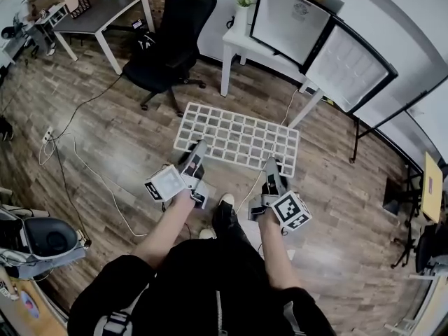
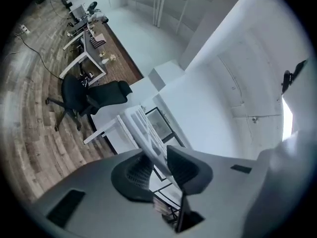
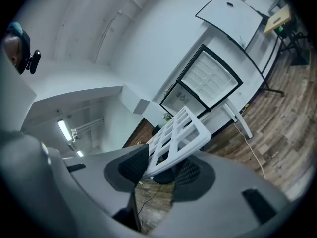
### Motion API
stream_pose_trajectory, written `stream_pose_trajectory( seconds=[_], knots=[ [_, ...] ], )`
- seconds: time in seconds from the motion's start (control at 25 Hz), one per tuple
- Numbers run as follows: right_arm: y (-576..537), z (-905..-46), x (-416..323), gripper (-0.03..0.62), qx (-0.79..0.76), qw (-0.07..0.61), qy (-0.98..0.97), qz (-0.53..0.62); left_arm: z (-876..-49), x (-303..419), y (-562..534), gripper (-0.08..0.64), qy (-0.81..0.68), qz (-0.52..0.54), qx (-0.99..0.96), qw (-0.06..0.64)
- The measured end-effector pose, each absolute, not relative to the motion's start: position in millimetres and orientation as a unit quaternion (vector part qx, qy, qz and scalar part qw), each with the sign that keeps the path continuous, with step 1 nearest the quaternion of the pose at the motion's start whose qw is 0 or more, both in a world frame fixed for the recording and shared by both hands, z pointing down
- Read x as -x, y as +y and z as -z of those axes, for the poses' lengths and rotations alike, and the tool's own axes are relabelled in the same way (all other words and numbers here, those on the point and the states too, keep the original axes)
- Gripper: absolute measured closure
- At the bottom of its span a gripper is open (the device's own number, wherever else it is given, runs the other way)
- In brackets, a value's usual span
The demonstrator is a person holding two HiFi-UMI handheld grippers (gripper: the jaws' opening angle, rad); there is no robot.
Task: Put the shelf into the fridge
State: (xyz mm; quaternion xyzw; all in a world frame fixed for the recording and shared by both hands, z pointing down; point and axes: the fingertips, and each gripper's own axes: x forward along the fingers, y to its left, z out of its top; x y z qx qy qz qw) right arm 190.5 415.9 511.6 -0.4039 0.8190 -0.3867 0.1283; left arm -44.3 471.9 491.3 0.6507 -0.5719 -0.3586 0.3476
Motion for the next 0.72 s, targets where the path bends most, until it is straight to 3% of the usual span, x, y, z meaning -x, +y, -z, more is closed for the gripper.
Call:
stream_pose_trajectory(
  seconds=[0.72],
  knots=[
    [254, -499, -171, 0.442, 0.396, 0.13, 0.814, 0.405, -477, 61, 308, 0.463, -0.578, 0.347, -0.65, 0.352]
  ],
)
